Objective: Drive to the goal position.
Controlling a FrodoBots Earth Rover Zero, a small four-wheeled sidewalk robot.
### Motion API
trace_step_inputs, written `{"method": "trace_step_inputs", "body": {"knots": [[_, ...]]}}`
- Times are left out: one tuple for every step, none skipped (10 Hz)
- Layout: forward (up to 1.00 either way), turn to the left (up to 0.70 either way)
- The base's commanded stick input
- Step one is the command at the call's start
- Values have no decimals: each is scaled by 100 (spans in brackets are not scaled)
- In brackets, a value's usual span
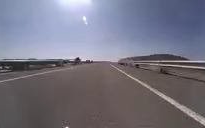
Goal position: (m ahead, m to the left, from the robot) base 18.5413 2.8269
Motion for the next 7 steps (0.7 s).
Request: {"method": "trace_step_inputs", "body": {"knots": [[100,0],[100,0],[100,0],[100,0],[100,0],[100,0],[100,0]]}}
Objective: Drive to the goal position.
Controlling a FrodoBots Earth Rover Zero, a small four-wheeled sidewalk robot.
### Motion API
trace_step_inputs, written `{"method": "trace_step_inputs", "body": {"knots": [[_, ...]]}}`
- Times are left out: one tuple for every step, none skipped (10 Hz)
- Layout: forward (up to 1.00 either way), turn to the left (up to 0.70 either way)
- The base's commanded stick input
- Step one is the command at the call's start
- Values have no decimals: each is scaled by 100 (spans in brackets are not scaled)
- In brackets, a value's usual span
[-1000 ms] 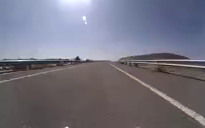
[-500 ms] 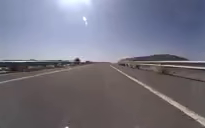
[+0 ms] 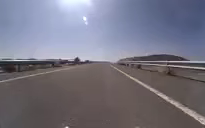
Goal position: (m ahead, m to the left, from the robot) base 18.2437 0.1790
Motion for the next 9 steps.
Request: {"method": "trace_step_inputs", "body": {"knots": [[100,0],[100,0],[100,0],[100,0],[100,0],[100,0],[100,0],[100,0],[100,0]]}}
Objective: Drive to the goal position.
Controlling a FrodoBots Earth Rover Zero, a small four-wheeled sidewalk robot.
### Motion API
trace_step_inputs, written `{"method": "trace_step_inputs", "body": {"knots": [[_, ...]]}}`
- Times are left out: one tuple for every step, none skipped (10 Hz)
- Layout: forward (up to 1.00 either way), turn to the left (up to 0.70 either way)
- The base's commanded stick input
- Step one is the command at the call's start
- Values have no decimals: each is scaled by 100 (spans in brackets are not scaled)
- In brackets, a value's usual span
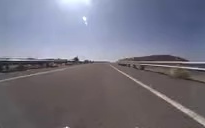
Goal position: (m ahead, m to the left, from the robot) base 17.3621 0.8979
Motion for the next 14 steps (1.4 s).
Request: {"method": "trace_step_inputs", "body": {"knots": [[100,0],[100,0],[100,0],[100,0],[100,0],[100,0],[100,0],[100,0],[100,0],[100,0],[100,0],[100,0],[100,0],[100,0]]}}
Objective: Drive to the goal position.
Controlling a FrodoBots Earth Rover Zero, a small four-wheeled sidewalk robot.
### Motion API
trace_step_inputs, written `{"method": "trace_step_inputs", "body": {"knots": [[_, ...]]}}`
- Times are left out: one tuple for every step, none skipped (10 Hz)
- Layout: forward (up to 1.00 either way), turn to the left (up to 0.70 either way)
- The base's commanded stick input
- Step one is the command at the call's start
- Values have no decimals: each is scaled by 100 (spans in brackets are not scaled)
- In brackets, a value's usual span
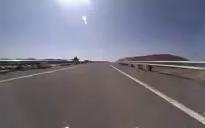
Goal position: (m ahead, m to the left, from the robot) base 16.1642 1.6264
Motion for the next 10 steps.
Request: {"method": "trace_step_inputs", "body": {"knots": [[100,0],[100,0],[100,0],[100,0],[100,0],[100,0],[100,0],[100,0],[100,0],[100,0]]}}
